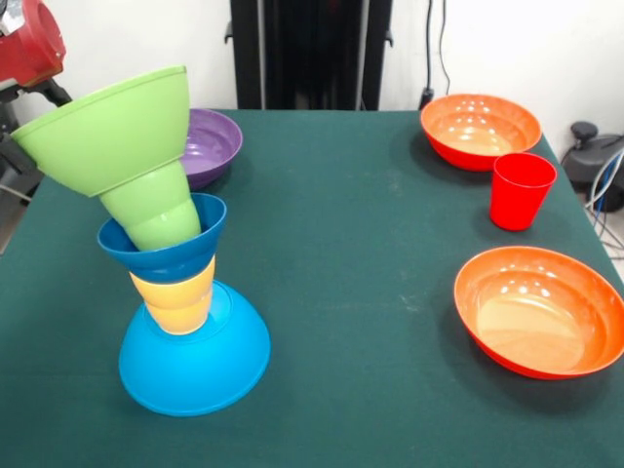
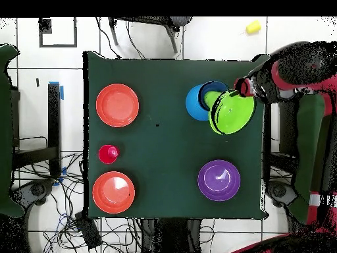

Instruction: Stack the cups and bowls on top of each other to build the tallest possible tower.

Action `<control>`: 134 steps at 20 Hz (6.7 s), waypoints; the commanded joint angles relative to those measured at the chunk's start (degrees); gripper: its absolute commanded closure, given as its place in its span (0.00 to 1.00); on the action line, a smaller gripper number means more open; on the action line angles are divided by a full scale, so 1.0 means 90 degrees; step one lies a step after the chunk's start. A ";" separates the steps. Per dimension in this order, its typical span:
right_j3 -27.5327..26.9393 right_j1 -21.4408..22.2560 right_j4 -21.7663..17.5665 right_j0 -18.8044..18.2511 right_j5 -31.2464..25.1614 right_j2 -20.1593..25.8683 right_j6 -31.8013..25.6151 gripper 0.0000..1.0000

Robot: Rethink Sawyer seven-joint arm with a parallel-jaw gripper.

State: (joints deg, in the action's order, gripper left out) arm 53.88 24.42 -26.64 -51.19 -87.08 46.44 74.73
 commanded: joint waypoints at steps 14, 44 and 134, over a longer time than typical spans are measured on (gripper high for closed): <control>0.0432 -0.0010 -0.0381 0.0249 0.0290 -0.0195 -0.1474 0.00; 0.0497 0.0101 -0.0313 0.0303 0.0127 -0.0245 -0.1361 1.00; 0.0661 0.0056 -0.0084 0.0317 0.0430 -0.0148 -0.1078 1.00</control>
State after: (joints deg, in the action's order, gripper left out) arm 55.45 25.86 -26.20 -50.67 -86.08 45.89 74.73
